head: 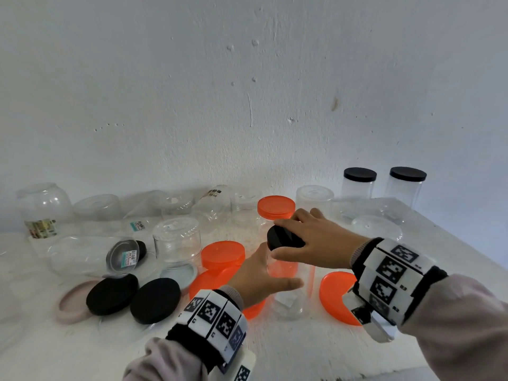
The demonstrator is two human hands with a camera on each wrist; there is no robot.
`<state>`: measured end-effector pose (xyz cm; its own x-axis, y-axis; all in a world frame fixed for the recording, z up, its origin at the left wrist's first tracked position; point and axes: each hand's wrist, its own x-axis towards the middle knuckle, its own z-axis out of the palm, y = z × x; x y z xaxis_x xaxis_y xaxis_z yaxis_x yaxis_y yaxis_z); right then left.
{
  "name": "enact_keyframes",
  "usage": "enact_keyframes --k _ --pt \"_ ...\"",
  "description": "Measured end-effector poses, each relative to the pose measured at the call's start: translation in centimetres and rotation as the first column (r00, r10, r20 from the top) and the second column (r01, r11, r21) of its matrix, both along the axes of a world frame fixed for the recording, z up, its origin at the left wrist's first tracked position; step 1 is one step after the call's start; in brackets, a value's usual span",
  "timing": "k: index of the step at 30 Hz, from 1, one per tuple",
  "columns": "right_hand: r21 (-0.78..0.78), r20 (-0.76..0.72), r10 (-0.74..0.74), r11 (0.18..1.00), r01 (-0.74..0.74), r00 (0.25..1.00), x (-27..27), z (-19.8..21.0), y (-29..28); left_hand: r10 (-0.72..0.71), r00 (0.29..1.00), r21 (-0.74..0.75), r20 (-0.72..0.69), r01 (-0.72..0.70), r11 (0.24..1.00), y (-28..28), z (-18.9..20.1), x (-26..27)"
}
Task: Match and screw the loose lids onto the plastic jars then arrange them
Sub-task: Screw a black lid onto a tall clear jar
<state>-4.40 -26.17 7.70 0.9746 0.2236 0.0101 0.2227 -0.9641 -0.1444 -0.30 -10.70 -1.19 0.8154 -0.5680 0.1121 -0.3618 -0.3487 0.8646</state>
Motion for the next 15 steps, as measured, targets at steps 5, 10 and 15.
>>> enact_keyframes --k 5,10,15 --pt "0.118 0.020 -0.025 0.993 0.023 0.999 -0.5 -1.8 0.1 -0.038 0.999 0.082 0.020 0.036 0.996 0.3 0.5 0.2" --pt "0.206 0.007 -0.016 0.979 0.014 1.000 -1.0 -2.2 -0.9 -0.111 0.978 0.421 0.175 0.027 0.907 2.0 1.0 1.2" --pt "0.337 0.055 0.008 0.941 -0.026 0.998 -3.0 -0.5 -3.8 -0.111 0.981 0.740 0.157 -0.043 0.672 3.5 0.5 2.3"
